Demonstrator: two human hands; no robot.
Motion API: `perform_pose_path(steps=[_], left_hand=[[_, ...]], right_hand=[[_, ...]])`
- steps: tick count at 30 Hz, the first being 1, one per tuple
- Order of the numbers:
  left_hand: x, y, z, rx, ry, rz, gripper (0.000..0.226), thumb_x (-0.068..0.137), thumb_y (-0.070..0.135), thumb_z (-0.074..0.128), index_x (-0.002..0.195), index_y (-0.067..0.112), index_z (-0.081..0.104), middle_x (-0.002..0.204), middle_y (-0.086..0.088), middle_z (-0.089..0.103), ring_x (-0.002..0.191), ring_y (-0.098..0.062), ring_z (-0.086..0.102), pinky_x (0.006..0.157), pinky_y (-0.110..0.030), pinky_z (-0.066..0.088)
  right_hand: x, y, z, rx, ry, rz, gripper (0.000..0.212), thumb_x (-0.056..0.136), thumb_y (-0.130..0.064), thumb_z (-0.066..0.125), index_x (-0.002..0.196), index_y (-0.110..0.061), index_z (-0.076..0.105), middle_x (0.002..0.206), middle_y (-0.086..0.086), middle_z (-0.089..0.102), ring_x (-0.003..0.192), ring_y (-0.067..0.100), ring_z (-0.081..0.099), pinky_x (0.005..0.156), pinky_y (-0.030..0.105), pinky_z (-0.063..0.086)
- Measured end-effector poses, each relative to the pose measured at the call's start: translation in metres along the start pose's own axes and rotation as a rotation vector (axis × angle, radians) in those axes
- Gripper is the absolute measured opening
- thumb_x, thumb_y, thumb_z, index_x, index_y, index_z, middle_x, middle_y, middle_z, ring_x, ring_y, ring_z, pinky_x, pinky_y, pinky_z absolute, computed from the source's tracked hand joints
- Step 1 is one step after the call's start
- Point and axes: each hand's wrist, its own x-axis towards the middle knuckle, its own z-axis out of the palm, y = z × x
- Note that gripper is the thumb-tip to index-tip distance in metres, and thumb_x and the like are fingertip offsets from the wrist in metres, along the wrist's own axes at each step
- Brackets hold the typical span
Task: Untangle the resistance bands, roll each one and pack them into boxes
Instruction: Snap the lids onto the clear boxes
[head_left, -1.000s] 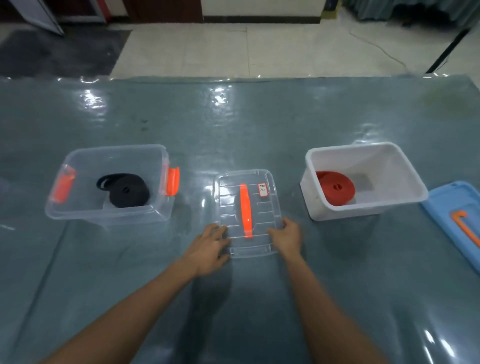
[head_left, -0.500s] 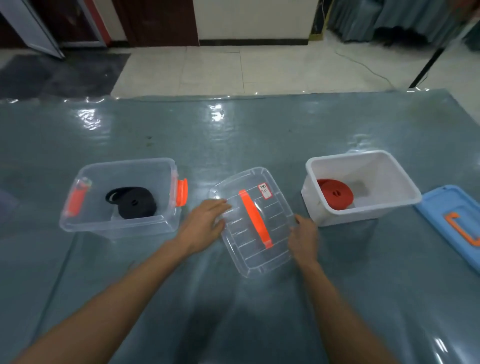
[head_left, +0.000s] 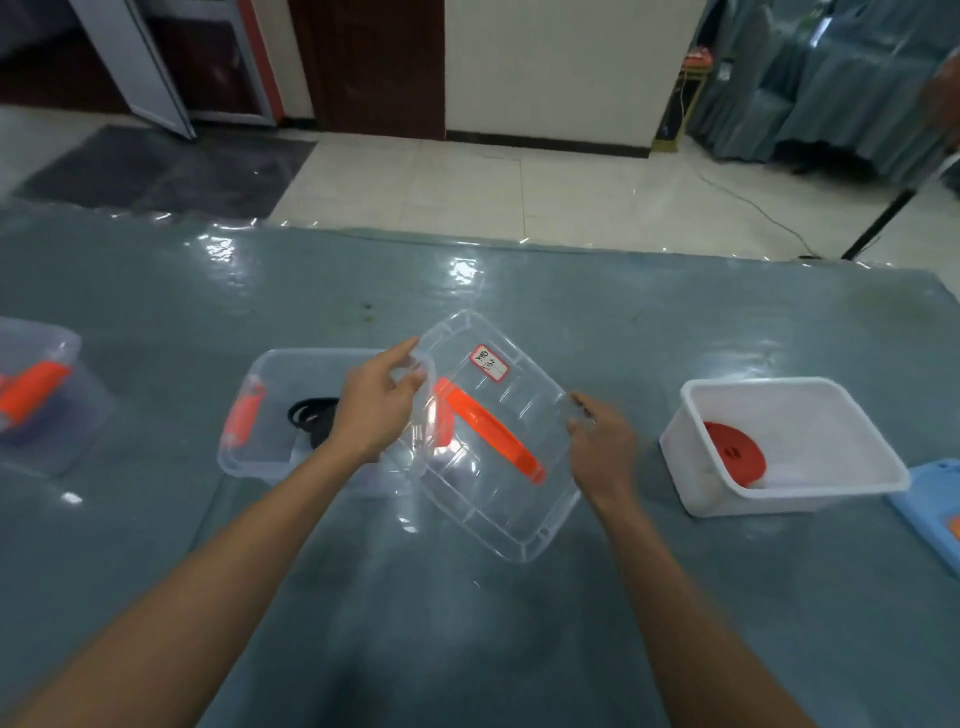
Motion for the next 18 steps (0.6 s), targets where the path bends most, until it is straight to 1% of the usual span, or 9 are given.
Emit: perform_pose_path(steps=[3, 5, 7, 8, 9, 12, 14, 16, 18], left_hand=[[0.004, -0.03, -0.034, -0.077, 0.133, -0.103, 0.045, 0.094, 0.026, 0.066, 0.138, 0.032, 0.058, 0.11, 0.003, 0.071, 0.071, -0.014, 0.065, 0.083, -0.04, 0.058], [0.004, -0.048, -0.056, -0.147, 0.227, -0.171, 0.042, 0.095, 0.022, 0.064, 0.137, 0.031, 0.059, 0.098, -0.001, 0.072, 0.058, -0.018, 0.061, 0.067, -0.039, 0.058], [0.004, -0.067, -0.075, -0.234, 0.289, -0.2, 0.033, 0.096, 0.016, 0.061, 0.121, 0.036, 0.069, 0.084, -0.001, 0.067, 0.054, -0.018, 0.055, 0.055, -0.039, 0.055], [0.004, -0.075, -0.084, -0.272, 0.31, -0.21, 0.032, 0.096, 0.013, 0.061, 0.111, 0.04, 0.071, 0.082, 0.0, 0.066, 0.055, -0.017, 0.054, 0.054, -0.039, 0.054], [0.005, -0.085, -0.091, -0.294, 0.333, -0.222, 0.034, 0.095, 0.011, 0.06, 0.107, 0.042, 0.071, 0.084, 0.001, 0.067, 0.057, -0.014, 0.054, 0.057, -0.038, 0.054], [0.004, -0.106, -0.106, -0.213, 0.392, -0.224, 0.034, 0.095, 0.015, 0.058, 0.125, 0.027, 0.068, 0.094, 0.009, 0.07, 0.069, 0.001, 0.058, 0.075, -0.028, 0.052], [0.004, -0.118, -0.113, -0.117, 0.373, -0.243, 0.037, 0.094, 0.026, 0.054, 0.129, 0.023, 0.064, 0.102, 0.007, 0.073, 0.083, -0.008, 0.065, 0.082, -0.029, 0.052], [0.007, -0.131, -0.119, 0.085, 0.31, -0.256, 0.044, 0.09, 0.036, 0.044, 0.124, 0.018, 0.064, 0.103, -0.007, 0.074, 0.09, -0.03, 0.068, 0.082, -0.04, 0.055], [0.009, -0.147, -0.12, 0.293, 0.253, -0.248, 0.046, 0.087, 0.032, 0.039, 0.12, 0.011, 0.063, 0.108, -0.017, 0.07, 0.097, -0.041, 0.064, 0.084, -0.046, 0.054]], right_hand=[[0.002, -0.027, 0.034, 0.001, -0.067, -0.033, 0.044, 0.086, -0.003, 0.064, 0.13, -0.005, 0.061, 0.135, 0.013, 0.06, 0.126, 0.029, 0.053, 0.111, 0.033, 0.036], [-0.001, -0.041, 0.057, 0.03, -0.149, -0.018, 0.055, 0.085, -0.009, 0.064, 0.139, -0.007, 0.052, 0.141, 0.013, 0.055, 0.131, 0.028, 0.049, 0.114, 0.041, 0.036], [-0.006, -0.054, 0.078, 0.105, -0.252, 0.038, 0.058, 0.085, -0.022, 0.06, 0.141, -0.013, 0.05, 0.136, 0.007, 0.06, 0.124, 0.025, 0.056, 0.108, 0.04, 0.043], [-0.009, -0.063, 0.086, 0.143, -0.301, 0.067, 0.054, 0.088, -0.027, 0.059, 0.14, -0.017, 0.051, 0.131, 0.002, 0.063, 0.117, 0.021, 0.061, 0.102, 0.037, 0.047], [-0.011, -0.07, 0.096, 0.175, -0.327, 0.078, 0.048, 0.091, -0.029, 0.06, 0.138, -0.022, 0.052, 0.125, -0.003, 0.066, 0.111, 0.016, 0.063, 0.097, 0.034, 0.05], [-0.015, -0.091, 0.118, 0.194, -0.307, 0.032, 0.031, 0.095, -0.026, 0.06, 0.126, -0.027, 0.059, 0.109, -0.009, 0.069, 0.094, 0.01, 0.066, 0.085, 0.031, 0.054], [-0.014, -0.1, 0.13, 0.157, -0.308, 0.026, 0.029, 0.093, -0.019, 0.059, 0.122, -0.025, 0.059, 0.106, -0.004, 0.069, 0.091, 0.017, 0.066, 0.079, 0.03, 0.051], [-0.015, -0.105, 0.14, 0.099, -0.316, 0.03, 0.034, 0.091, -0.018, 0.058, 0.125, -0.023, 0.058, 0.107, 0.001, 0.068, 0.093, 0.022, 0.064, 0.078, 0.027, 0.045], [-0.017, -0.104, 0.149, 0.064, -0.319, -0.001, 0.036, 0.091, -0.02, 0.057, 0.127, -0.02, 0.057, 0.112, 0.003, 0.068, 0.098, 0.023, 0.063, 0.081, 0.028, 0.045]])
